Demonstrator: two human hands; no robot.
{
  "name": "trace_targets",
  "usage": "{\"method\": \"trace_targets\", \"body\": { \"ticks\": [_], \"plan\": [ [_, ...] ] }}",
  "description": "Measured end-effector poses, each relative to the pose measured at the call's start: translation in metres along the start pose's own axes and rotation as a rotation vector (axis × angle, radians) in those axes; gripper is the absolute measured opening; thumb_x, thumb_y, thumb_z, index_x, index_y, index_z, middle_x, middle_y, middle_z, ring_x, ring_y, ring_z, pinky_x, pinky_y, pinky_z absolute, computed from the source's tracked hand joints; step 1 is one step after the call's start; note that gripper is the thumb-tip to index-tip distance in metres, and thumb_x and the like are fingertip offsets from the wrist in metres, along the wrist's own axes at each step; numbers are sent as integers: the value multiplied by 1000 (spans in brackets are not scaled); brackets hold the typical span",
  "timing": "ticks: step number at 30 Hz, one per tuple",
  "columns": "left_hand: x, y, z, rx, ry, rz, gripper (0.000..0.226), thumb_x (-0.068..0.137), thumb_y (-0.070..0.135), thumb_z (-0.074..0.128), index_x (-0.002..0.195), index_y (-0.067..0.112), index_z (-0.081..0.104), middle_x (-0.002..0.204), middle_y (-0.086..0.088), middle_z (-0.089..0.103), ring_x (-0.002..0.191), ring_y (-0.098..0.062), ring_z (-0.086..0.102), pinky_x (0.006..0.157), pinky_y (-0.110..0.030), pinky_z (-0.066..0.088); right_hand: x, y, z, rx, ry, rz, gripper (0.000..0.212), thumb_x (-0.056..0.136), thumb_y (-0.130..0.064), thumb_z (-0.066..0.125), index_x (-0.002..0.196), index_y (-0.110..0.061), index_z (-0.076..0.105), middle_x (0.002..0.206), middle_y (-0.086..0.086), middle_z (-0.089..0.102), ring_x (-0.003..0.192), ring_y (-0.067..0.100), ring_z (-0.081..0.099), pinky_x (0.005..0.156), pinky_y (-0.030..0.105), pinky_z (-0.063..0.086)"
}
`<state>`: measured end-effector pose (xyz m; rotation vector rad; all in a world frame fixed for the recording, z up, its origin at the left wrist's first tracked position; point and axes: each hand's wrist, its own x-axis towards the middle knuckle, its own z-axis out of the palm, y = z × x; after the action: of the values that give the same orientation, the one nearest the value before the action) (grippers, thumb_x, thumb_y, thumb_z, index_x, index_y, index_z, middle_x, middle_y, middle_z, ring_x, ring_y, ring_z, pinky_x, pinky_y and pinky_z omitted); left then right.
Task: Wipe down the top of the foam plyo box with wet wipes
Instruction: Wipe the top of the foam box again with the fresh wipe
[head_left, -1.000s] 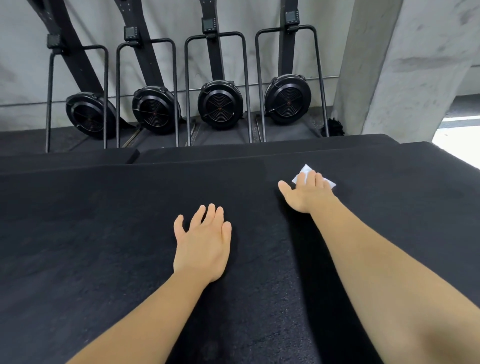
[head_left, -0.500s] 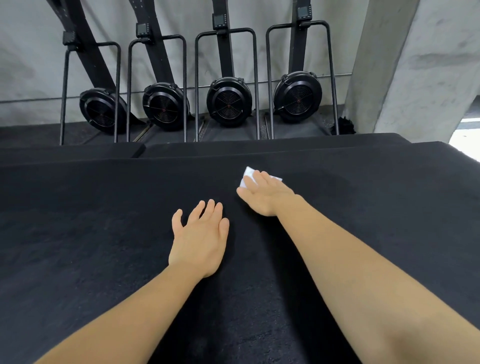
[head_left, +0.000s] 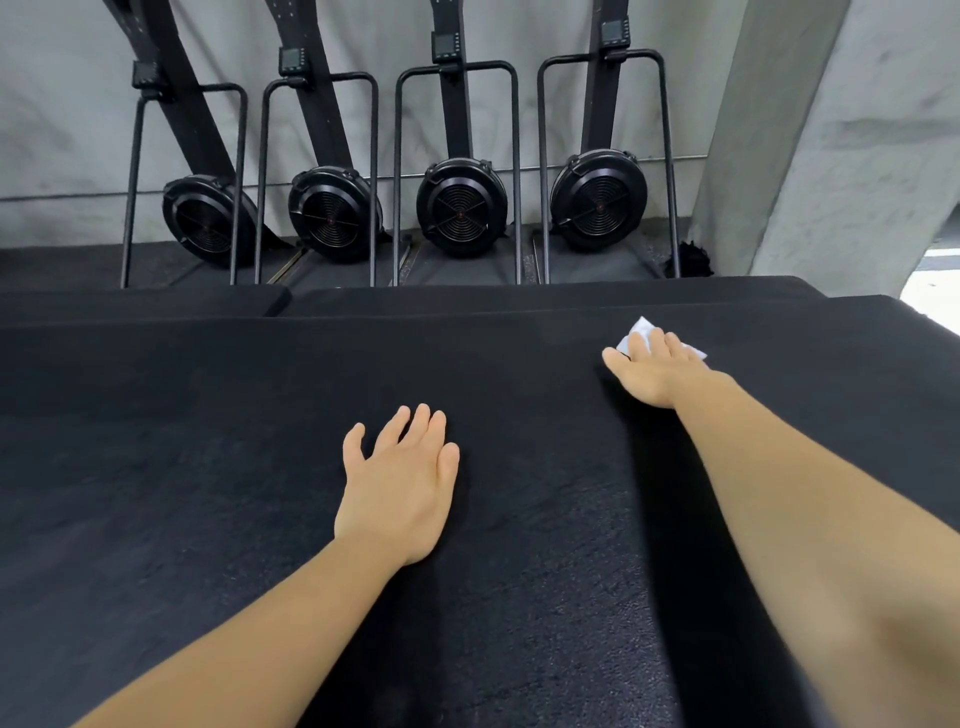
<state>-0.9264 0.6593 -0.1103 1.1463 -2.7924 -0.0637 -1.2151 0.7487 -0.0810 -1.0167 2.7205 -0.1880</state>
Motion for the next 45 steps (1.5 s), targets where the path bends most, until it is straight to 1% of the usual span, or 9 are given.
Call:
{"method": "trace_targets", "body": {
  "ticks": [4, 11, 17, 21, 27, 33, 38, 41, 45],
  "plan": [
    [1, -1, 1, 1, -5, 3, 55, 102, 40, 5, 154, 25, 13, 161, 10, 10, 149, -10, 1, 117, -47, -6, -9, -26, 11, -40, 9, 16, 78, 100, -62, 18, 158, -10, 12, 164, 11, 9, 150, 27, 7, 120, 40, 9],
    [0, 0, 0, 11, 3, 0, 54, 102, 40, 6, 154, 24, 14, 161, 10, 11, 149, -11, 2, 117, -48, -4, -38, -105, 29, 14, -2, -211, 76, 97, -65, 22, 153, -13, 26, 153, 10, 26, 142, 26, 20, 115, 40, 21],
    [1, 0, -2, 6, -19, -4, 55, 102, 41, 5, 155, 25, 9, 162, 10, 5, 149, -10, -3, 117, -46, -8, -32, -142, 38, 42, -163, -429, 67, 102, -57, 17, 159, -21, 12, 166, 4, 0, 152, 23, -3, 121, 45, 6],
    [1, 1, -3, 12, -35, -12, 55, 102, 42, 5, 155, 26, 8, 162, 11, 3, 149, -9, -5, 117, -44, -9, 3, -108, 24, 80, -62, -344, 47, 101, -43, 24, 140, -22, 40, 147, 8, 34, 133, 29, 30, 112, 47, 28],
    [2, 1, -3, 40, -51, -15, 56, 102, 42, 4, 155, 26, 6, 162, 11, 2, 149, -9, -6, 117, -44, -8, 38, -26, 3, 76, 51, -182, 43, 99, -36, 24, 124, -17, 53, 129, 7, 43, 122, 30, 39, 107, 45, 31],
    [2, 2, -3, 34, -71, -12, 56, 102, 43, 4, 155, 25, 5, 163, 10, 1, 149, -11, -6, 118, -45, -8, 29, 9, -4, 45, 13, -7, 60, 102, -47, 21, 152, -15, 29, 153, 8, 29, 141, 25, 24, 114, 42, 20],
    [7, 1, -9, 70, -116, 5, 57, 102, 45, 6, 153, 24, 18, 161, 8, 13, 149, -12, 4, 116, -48, -6, 18, -25, 9, -10, 71, -7, 69, 102, -54, 24, 153, -7, 25, 155, 12, 28, 141, 27, 24, 116, 38, 18],
    [21, 0, -21, 131, -51, 40, 54, 99, 46, 5, 107, 25, 54, 117, 10, 55, 131, -15, 39, 115, -49, -3, 17, -61, 14, 42, 81, -77, 65, 99, -56, 30, 144, -10, 40, 146, 10, 38, 134, 27, 33, 111, 38, 25],
    [52, 13, -30, 170, 45, 71, 45, 101, 38, 16, 79, 23, 53, 80, 10, 57, 97, -14, 54, 114, -48, 1, 18, -124, 24, 73, -21, -228, 70, 100, -56, 23, 154, -11, 28, 157, 11, 25, 144, 26, 20, 117, 39, 17]
  ]
}}
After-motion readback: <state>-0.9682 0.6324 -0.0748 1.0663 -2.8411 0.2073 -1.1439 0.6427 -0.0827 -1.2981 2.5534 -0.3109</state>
